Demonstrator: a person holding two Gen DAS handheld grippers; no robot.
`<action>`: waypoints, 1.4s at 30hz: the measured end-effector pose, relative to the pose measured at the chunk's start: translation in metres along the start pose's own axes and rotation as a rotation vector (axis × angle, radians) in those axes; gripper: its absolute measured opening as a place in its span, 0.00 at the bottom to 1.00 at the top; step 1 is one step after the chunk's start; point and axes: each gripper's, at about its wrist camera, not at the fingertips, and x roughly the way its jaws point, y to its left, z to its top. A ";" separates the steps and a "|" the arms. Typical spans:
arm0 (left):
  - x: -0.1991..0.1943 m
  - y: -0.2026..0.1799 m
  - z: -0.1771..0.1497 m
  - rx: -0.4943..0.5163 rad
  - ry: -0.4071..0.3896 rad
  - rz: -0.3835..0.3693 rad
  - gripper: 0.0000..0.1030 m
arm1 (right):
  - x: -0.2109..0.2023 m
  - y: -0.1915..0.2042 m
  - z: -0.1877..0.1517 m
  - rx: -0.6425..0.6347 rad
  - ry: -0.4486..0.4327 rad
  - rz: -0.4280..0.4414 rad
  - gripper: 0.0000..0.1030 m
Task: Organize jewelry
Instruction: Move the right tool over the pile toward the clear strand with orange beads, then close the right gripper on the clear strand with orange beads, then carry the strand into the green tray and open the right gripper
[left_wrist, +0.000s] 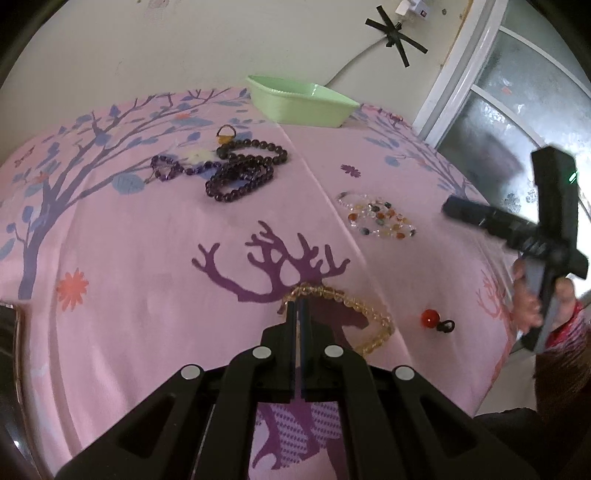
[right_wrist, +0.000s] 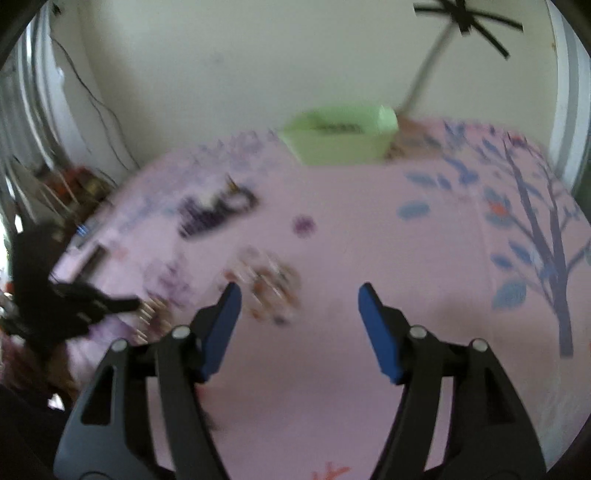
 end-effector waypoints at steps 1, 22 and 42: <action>0.000 0.000 -0.001 -0.007 0.001 -0.003 0.00 | 0.005 -0.001 -0.004 0.006 0.015 0.007 0.62; 0.058 -0.048 0.076 0.097 0.095 -0.140 0.00 | 0.043 0.038 0.001 -0.221 0.069 -0.023 0.69; 0.069 -0.042 0.121 0.012 0.024 -0.358 0.00 | 0.011 0.034 0.060 -0.197 -0.082 0.096 0.05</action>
